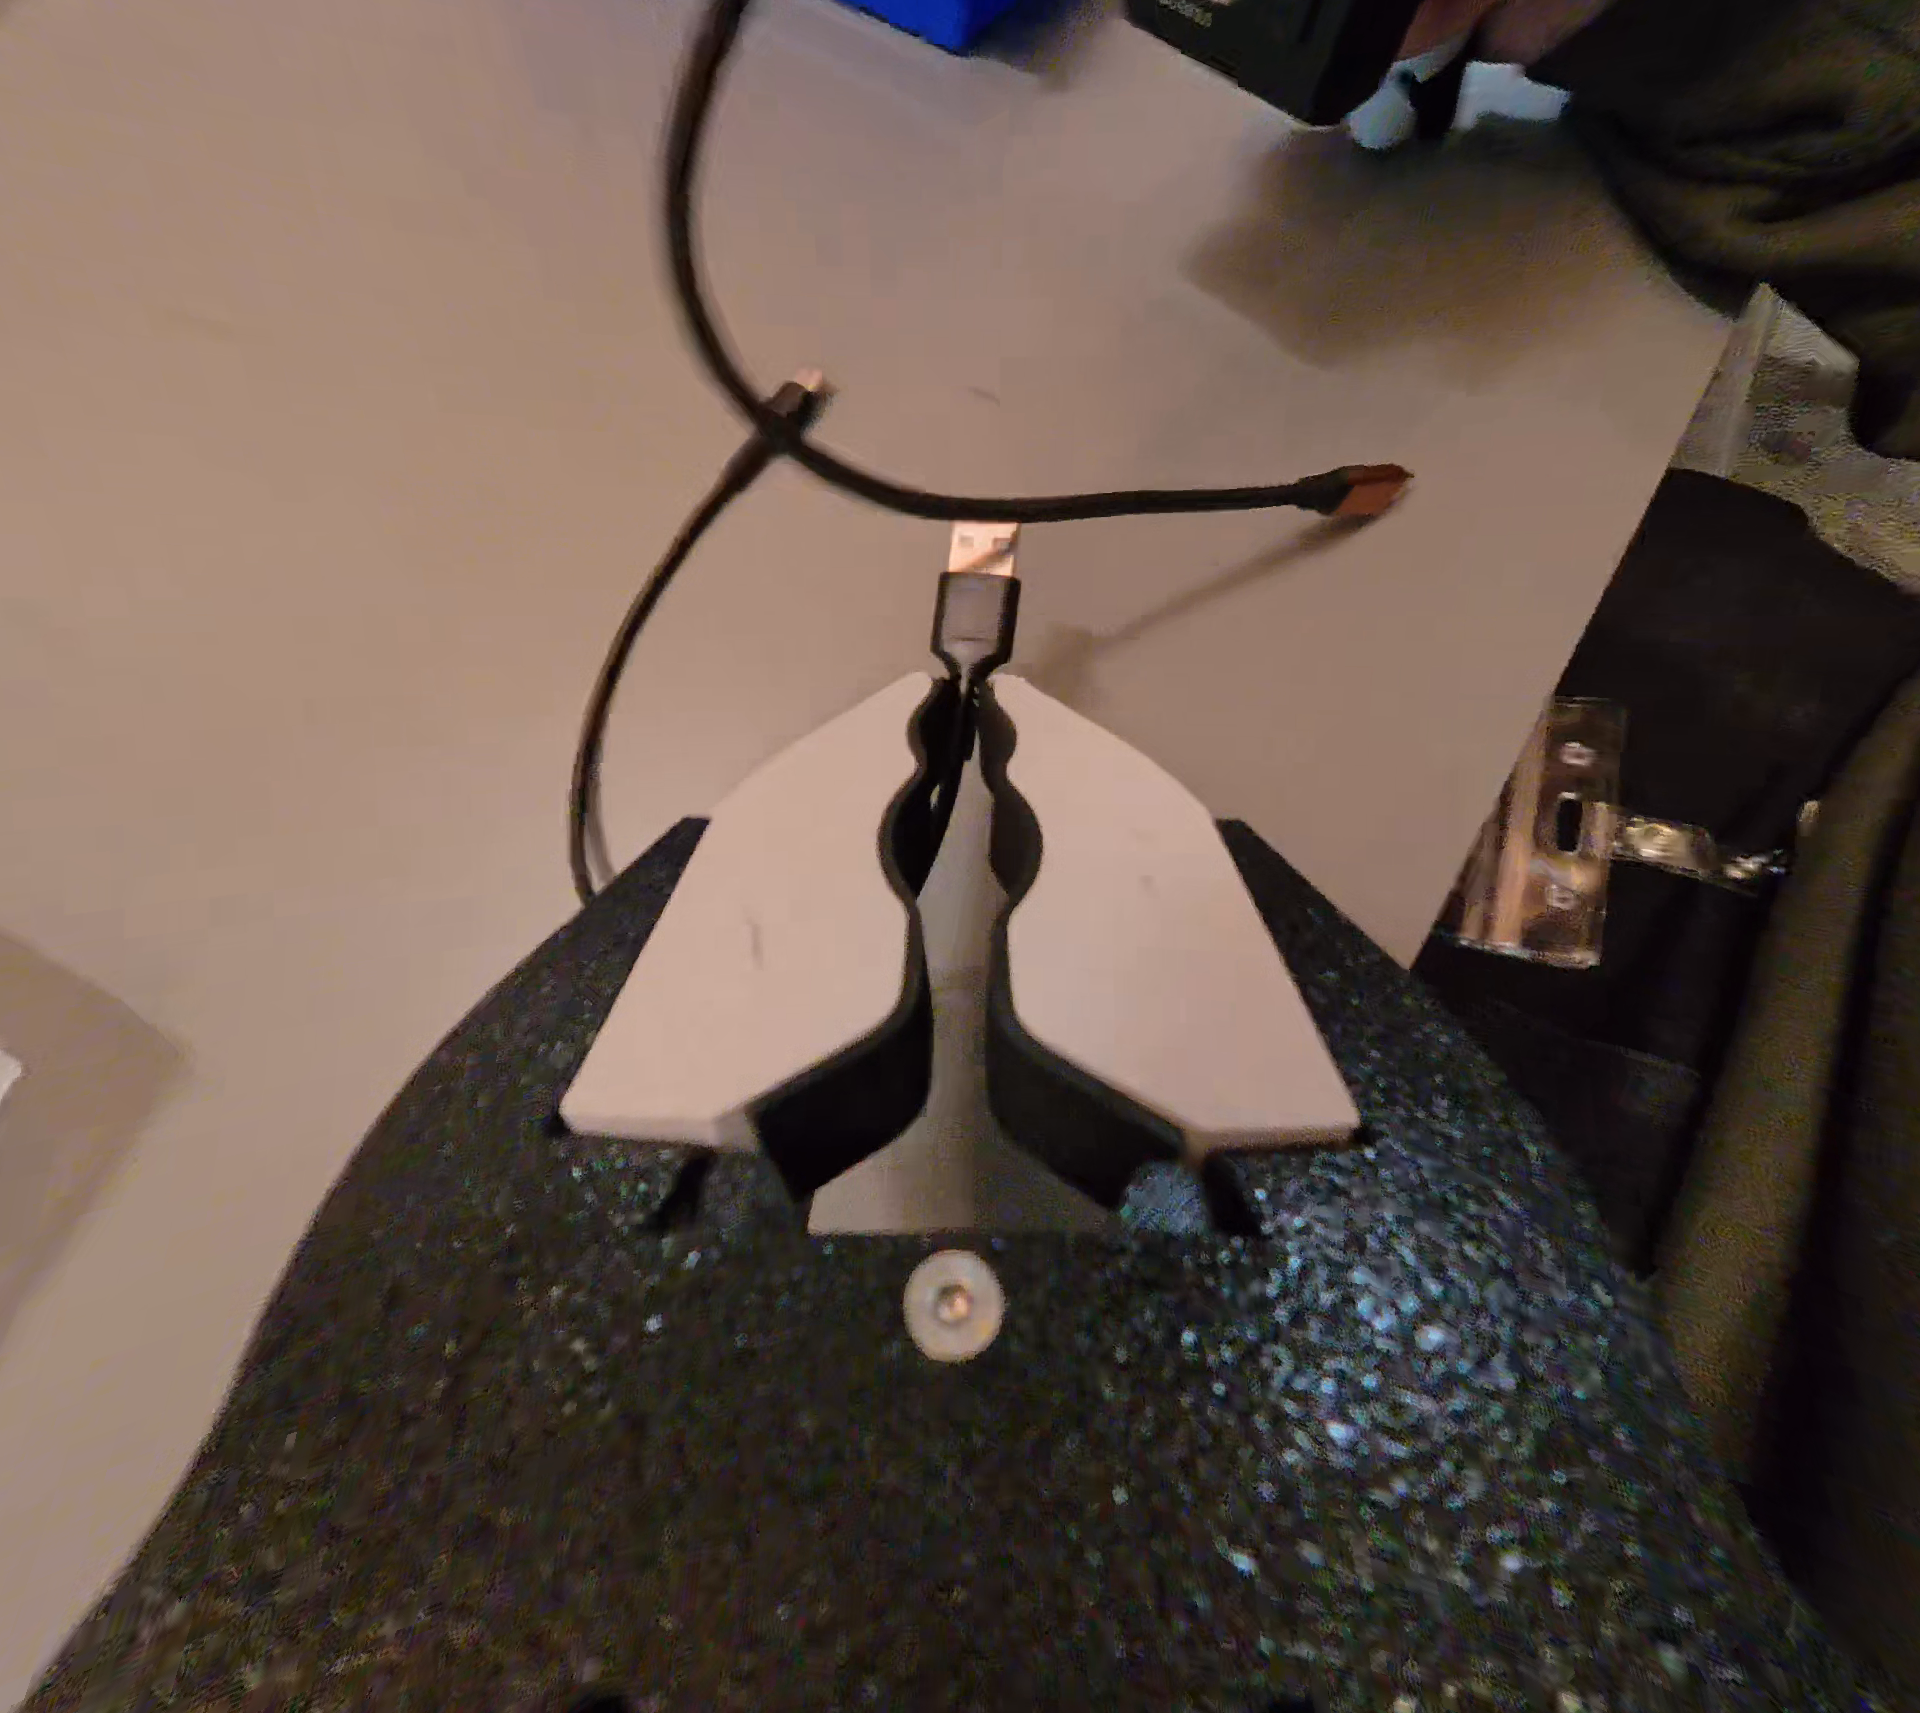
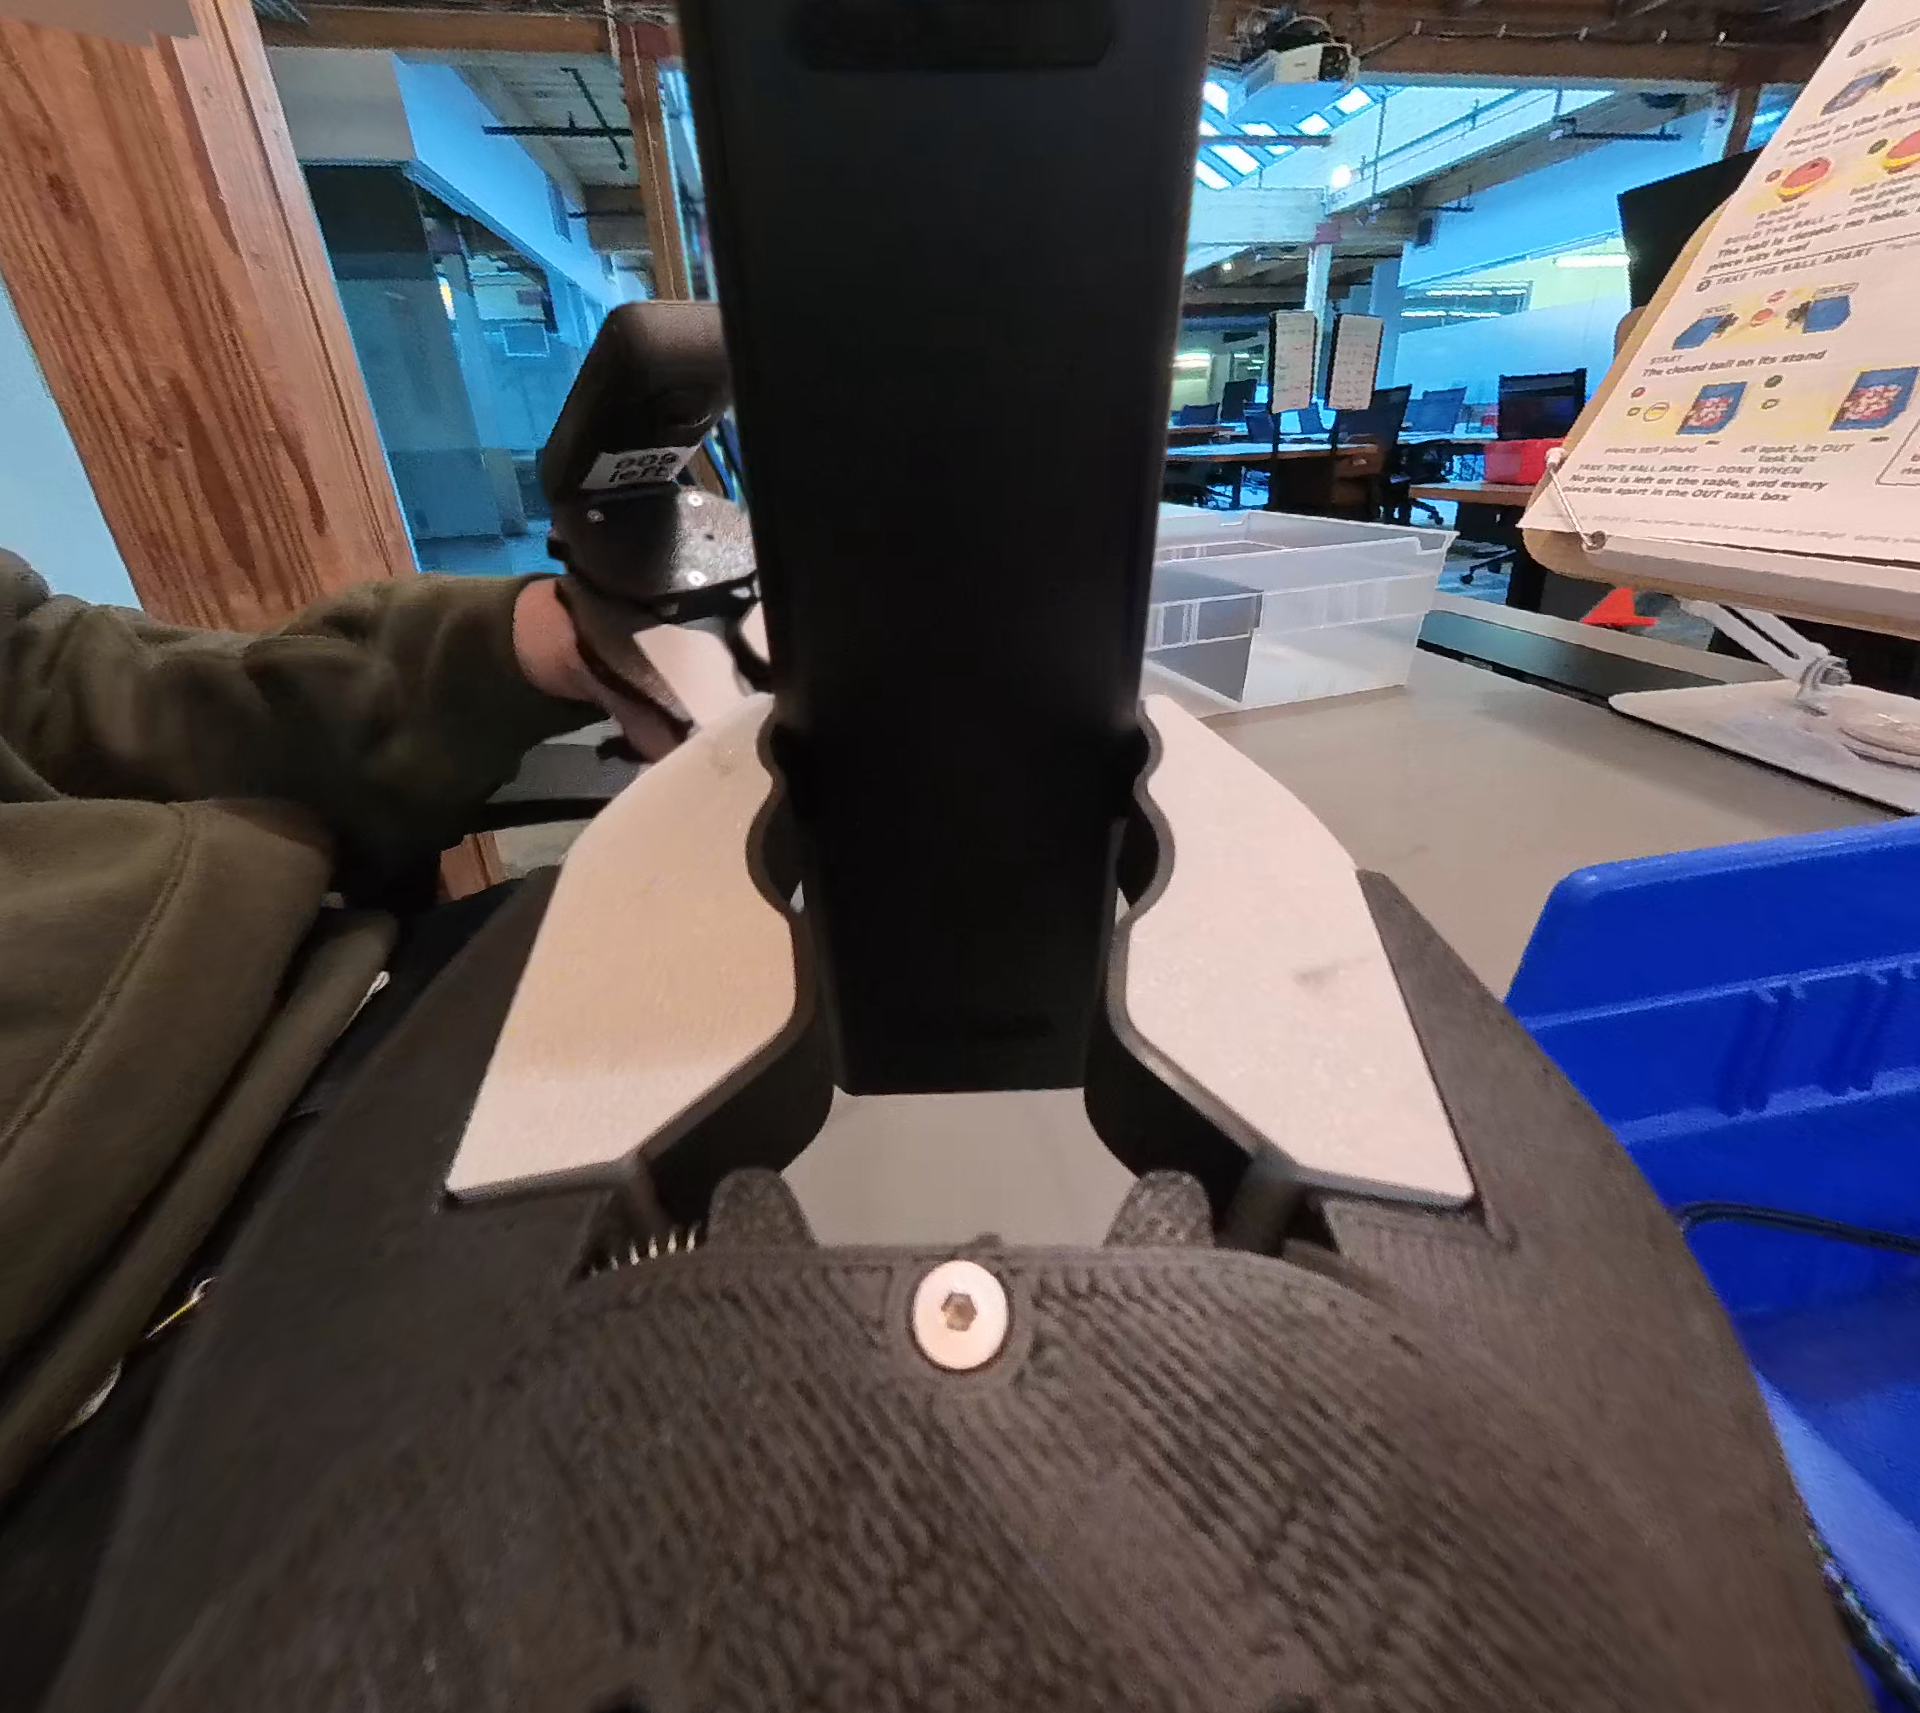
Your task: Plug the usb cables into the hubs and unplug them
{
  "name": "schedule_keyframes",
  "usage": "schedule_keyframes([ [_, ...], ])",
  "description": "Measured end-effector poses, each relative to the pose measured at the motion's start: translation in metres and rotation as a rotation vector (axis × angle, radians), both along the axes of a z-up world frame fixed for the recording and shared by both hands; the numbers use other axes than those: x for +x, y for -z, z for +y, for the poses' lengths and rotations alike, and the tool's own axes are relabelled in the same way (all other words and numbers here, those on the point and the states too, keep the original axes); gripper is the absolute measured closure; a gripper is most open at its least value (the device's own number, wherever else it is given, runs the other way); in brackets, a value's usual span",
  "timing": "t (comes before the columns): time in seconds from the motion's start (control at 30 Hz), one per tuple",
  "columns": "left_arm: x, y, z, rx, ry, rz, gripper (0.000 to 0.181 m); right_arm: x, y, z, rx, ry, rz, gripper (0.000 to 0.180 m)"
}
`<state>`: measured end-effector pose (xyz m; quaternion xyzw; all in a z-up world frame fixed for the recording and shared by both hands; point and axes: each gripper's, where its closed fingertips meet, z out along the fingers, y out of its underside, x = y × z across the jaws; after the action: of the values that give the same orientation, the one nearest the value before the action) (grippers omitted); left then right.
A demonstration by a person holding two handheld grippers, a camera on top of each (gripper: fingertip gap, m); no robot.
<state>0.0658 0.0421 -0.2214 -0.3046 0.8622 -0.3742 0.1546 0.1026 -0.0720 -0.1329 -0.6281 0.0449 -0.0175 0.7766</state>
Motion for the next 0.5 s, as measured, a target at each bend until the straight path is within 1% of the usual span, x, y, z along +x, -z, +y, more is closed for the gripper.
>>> schedule_keyframes([
  [0.1, 0.012, -0.014, 0.037, 0.097, -0.102, -0.048, 0.176, -0.003, -0.001, -0.001, 0.013, -0.031, -0.001, 0.118],
  [0.13, 0.014, -0.026, 0.043, 0.086, -0.107, -0.068, 0.177, -0.005, -0.002, -0.002, 0.017, -0.046, -0.006, 0.118],
  [0.17, 0.014, -0.04, 0.041, 0.043, -0.075, -0.077, 0.177, -0.007, -0.002, -0.002, 0.019, -0.059, -0.013, 0.118],
  [0.23, 0.012, -0.072, 0.03, -0.03, 0.005, -0.089, 0.177, -0.011, -0.002, -0.001, 0.015, -0.087, -0.025, 0.118],
  [0.33, 0.013, -0.108, 0.004, -0.001, 0.145, -0.125, 0.177, -0.013, 0.0, 0.001, -0.001, -0.092, -0.031, 0.118],
  [0.4, 0.013, -0.121, -0.019, 0.046, 0.25, -0.138, 0.177, -0.014, 0.001, 0.002, -0.01, -0.095, -0.034, 0.118],
  [0.5, 0.015, -0.124, -0.05, 0.119, 0.383, -0.108, 0.177, -0.014, 0.003, 0.004, -0.03, -0.096, -0.036, 0.118],
])
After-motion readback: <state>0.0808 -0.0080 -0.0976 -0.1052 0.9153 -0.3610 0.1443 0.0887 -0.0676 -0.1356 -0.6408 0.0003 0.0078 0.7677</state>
